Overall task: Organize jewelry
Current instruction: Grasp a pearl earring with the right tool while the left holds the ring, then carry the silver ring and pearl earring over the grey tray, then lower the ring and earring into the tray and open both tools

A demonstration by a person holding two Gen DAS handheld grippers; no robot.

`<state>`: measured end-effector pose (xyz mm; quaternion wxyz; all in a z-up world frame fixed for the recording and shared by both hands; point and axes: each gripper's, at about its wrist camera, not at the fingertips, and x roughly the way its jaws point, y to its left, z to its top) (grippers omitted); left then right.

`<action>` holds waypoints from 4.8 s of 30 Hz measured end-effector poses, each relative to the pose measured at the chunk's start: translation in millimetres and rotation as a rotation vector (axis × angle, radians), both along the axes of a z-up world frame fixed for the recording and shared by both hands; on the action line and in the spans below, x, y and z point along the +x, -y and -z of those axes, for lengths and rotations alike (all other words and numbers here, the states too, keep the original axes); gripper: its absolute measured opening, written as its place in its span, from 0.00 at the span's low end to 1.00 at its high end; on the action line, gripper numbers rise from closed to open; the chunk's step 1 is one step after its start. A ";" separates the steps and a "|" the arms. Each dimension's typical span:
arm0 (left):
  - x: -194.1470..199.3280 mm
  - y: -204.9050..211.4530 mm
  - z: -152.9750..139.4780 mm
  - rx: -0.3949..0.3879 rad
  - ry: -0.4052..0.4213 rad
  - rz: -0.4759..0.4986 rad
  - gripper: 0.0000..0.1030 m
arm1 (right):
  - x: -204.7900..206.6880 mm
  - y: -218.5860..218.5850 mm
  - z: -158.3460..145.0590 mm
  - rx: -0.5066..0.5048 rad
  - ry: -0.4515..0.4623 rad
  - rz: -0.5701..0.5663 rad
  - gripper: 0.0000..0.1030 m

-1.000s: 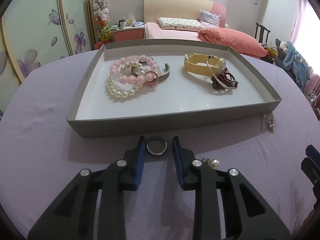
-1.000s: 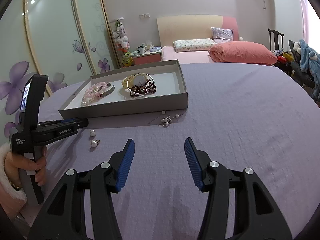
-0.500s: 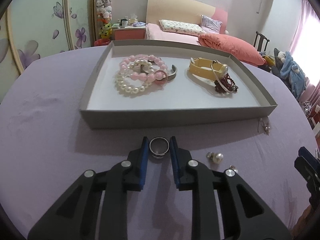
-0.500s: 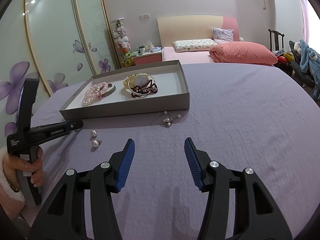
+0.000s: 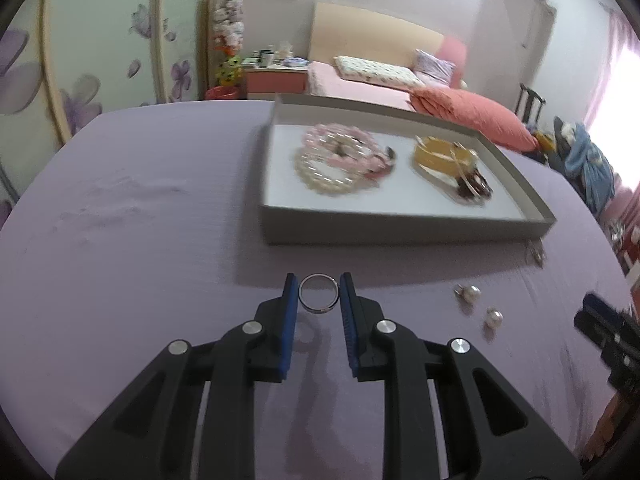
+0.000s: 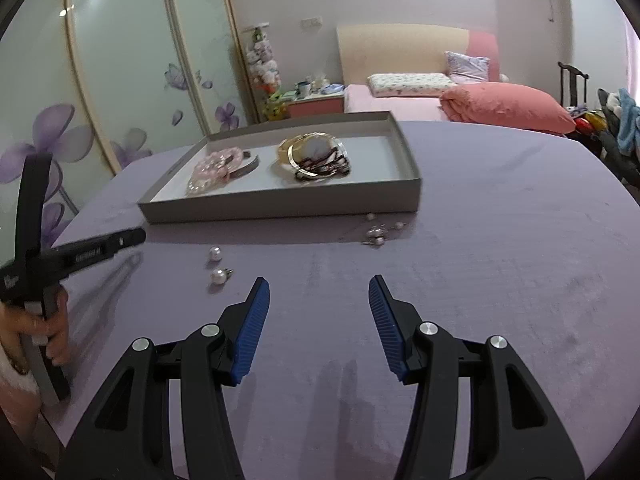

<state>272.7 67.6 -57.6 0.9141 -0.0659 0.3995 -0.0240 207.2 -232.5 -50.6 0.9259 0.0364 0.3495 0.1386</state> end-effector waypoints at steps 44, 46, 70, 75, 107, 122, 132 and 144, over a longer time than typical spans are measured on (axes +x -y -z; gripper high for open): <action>-0.2 -32.2 0.7 -0.145 0.026 -0.048 0.21 | 33.8 5.7 12.7 -0.106 -0.123 0.111 0.16; -2.6 -29.0 -0.8 -0.139 0.032 -0.039 0.21 | 28.0 10.2 8.2 -0.081 -0.099 0.115 0.16; -90.7 10.9 -43.7 -0.061 0.269 0.058 0.21 | -14.2 -0.9 -34.8 0.022 0.192 0.079 0.16; -99.9 17.4 -60.0 -0.048 0.349 0.070 0.21 | -18.9 -0.9 -44.3 0.046 0.238 0.083 0.16; -94.2 27.0 -81.5 0.019 0.449 0.068 0.21 | -20.7 -2.5 -65.1 0.032 0.341 0.076 0.16; -3.9 38.3 -98.0 0.044 0.494 0.048 0.21 | 62.4 -20.5 -91.1 0.021 0.398 0.044 0.16; 62.9 54.0 -68.1 0.091 0.442 0.052 0.21 | 132.2 -30.5 -56.8 0.055 0.258 0.044 0.16; 88.7 51.2 -32.9 0.050 0.353 0.064 0.21 | 138.2 -29.2 -43.7 0.103 0.211 0.044 0.57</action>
